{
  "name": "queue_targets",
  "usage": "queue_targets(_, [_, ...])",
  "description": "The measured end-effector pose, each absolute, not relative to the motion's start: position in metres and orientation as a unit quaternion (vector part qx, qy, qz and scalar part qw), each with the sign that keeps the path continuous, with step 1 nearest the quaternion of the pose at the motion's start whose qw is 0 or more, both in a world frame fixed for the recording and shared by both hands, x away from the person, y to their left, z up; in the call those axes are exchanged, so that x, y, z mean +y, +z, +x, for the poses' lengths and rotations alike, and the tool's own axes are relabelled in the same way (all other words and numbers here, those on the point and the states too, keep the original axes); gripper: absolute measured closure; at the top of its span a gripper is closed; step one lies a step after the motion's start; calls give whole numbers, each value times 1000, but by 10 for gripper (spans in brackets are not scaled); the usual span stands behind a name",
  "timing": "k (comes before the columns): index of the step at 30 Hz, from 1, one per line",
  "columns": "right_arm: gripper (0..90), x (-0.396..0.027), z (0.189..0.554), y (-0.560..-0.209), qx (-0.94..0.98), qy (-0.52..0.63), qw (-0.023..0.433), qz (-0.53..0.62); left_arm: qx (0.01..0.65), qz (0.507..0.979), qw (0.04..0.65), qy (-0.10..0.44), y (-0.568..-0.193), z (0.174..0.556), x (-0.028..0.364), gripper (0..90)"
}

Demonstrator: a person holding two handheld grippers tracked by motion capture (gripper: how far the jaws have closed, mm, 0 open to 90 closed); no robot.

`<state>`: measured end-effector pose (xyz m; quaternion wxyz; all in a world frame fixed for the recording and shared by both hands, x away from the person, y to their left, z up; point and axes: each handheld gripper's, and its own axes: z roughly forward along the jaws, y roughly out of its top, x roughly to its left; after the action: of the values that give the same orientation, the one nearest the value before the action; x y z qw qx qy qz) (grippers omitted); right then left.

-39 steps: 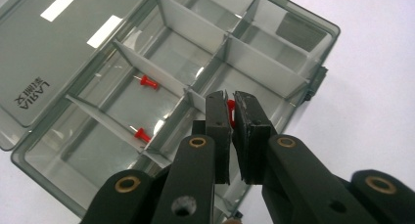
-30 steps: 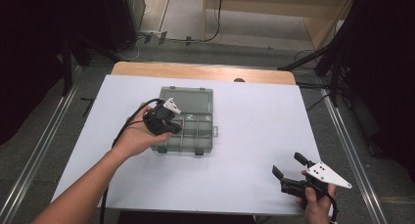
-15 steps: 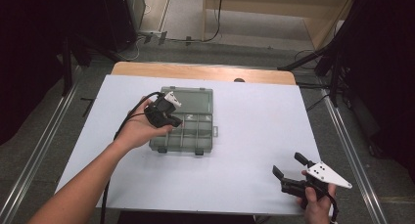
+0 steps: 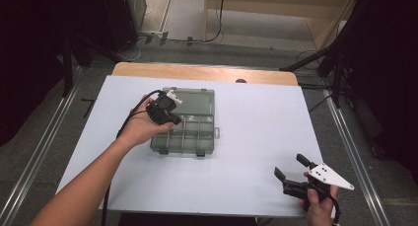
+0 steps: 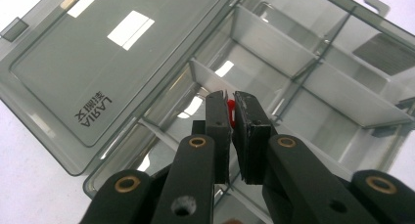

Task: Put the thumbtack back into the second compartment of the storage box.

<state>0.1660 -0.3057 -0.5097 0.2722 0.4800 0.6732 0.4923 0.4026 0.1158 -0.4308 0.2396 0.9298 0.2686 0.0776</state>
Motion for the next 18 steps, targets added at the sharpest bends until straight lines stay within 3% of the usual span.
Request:
queue_targets(7, [61, -306, 166, -509, 672, 493, 271, 481, 278, 927, 241, 76, -432, 406, 117, 842])
queue_targets(18, [61, -306, 166, -509, 671, 494, 274, 480, 293, 915, 269, 65, -429, 404, 123, 553])
